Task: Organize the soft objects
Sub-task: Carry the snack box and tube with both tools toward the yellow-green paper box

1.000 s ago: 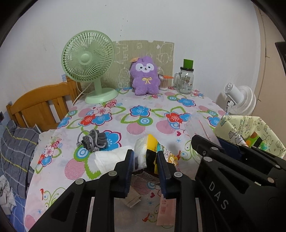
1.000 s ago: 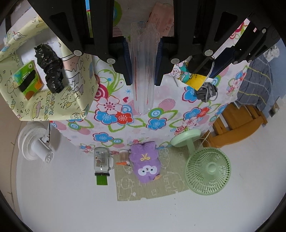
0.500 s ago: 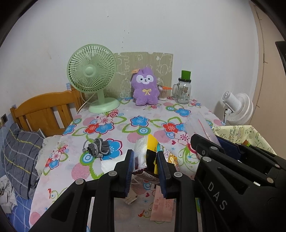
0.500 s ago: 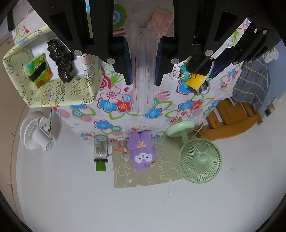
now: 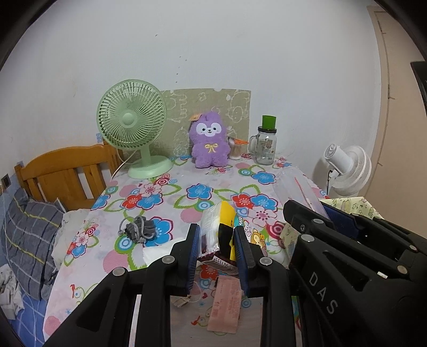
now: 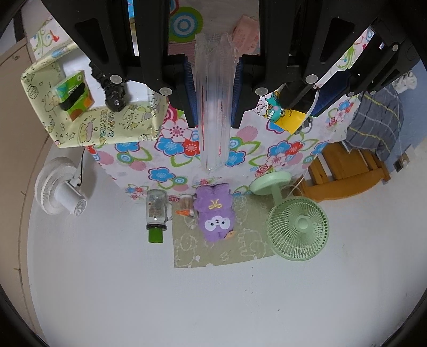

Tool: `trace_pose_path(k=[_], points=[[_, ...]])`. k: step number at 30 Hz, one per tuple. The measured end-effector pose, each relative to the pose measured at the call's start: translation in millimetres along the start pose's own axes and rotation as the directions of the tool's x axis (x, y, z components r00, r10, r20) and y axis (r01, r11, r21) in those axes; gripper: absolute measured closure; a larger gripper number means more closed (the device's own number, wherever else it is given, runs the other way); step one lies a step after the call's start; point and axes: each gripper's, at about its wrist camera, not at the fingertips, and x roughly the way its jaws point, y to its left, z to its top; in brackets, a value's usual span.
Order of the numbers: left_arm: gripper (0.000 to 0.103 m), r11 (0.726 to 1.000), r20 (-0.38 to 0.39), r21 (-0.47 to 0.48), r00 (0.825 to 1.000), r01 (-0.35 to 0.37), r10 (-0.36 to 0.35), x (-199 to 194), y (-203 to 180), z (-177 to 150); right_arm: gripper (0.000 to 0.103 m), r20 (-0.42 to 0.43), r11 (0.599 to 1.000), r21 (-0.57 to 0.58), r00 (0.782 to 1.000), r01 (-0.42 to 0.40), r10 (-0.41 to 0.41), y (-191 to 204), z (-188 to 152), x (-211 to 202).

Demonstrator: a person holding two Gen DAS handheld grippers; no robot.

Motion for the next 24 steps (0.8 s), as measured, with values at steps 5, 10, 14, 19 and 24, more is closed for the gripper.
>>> trace_pose_path(k=[5, 10, 14, 19, 24], points=[[0.078, 1.000, 0.008, 0.008, 1.000, 0.008, -0.008, -2.6, -11.4, 5.2, 0.075, 0.010, 1.000, 0.006, 1.000, 0.008, -0.008, -9.8, 3.7, -7.0], [0.078, 1.000, 0.010, 0.014, 1.000, 0.018, -0.018, -3.7, -23.6, 9.7, 0.075, 0.016, 1.000, 0.011, 1.000, 0.017, -0.017, -21.4, 7.6, -13.0], [0.078, 1.000, 0.005, 0.017, 1.000, 0.018, -0.018, -3.4, -32.8, 12.0, 0.075, 0.013, 1.000, 0.010, 1.000, 0.020, -0.020, -31.1, 10.9, -15.4], [0.078, 0.999, 0.013, 0.032, 1.000, 0.013, -0.013, -6.2, -46.4, 16.8, 0.075, 0.018, 1.000, 0.020, 1.000, 0.010, -0.011, -42.4, 14.2, -18.8], [0.078, 0.999, 0.017, 0.046, 1.000, 0.017, -0.018, -5.7, -60.1, 22.4, 0.075, 0.027, 0.999, 0.031, 1.000, 0.009, -0.010, -56.4, 18.0, -23.2]])
